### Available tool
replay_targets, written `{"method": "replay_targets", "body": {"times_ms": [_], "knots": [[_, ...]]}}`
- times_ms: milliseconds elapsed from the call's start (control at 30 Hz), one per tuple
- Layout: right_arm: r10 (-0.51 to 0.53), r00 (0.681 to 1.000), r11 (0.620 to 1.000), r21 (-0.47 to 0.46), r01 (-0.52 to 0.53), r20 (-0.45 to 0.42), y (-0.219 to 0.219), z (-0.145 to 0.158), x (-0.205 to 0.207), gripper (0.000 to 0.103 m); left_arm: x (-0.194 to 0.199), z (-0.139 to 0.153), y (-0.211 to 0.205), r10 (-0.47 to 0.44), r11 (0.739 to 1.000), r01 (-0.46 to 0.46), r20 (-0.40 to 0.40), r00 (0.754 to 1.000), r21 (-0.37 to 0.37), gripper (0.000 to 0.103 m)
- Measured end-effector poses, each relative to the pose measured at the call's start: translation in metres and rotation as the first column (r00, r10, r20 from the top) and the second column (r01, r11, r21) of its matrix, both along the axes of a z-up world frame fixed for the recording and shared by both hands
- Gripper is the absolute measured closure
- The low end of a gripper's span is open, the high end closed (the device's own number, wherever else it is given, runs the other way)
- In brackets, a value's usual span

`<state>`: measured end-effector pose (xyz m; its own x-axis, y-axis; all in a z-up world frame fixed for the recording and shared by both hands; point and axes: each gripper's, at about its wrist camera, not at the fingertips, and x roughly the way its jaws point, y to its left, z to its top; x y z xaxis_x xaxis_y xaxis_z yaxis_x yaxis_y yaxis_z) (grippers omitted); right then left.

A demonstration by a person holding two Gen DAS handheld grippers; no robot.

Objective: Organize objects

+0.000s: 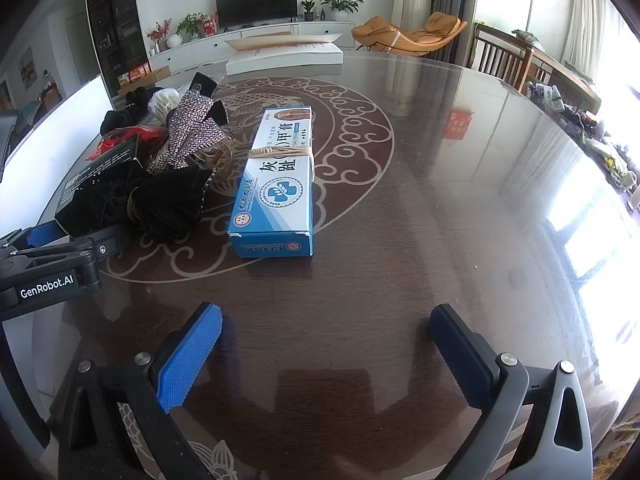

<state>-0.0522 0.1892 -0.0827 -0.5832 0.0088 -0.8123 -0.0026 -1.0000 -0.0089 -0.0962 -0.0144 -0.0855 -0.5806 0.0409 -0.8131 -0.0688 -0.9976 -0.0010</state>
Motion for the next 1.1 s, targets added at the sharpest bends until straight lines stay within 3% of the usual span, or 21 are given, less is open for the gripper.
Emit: {"method": "replay_targets", "body": {"times_ms": [1100], "knots": [[-0.057, 0.998, 0.998, -0.001, 0.057, -0.001, 0.0025, 0.0013, -0.0017, 0.0, 0.0, 0.0001, -0.0001, -0.002, 1.0, 0.002, 0.0, 1.0, 0.0, 0.0]]}}
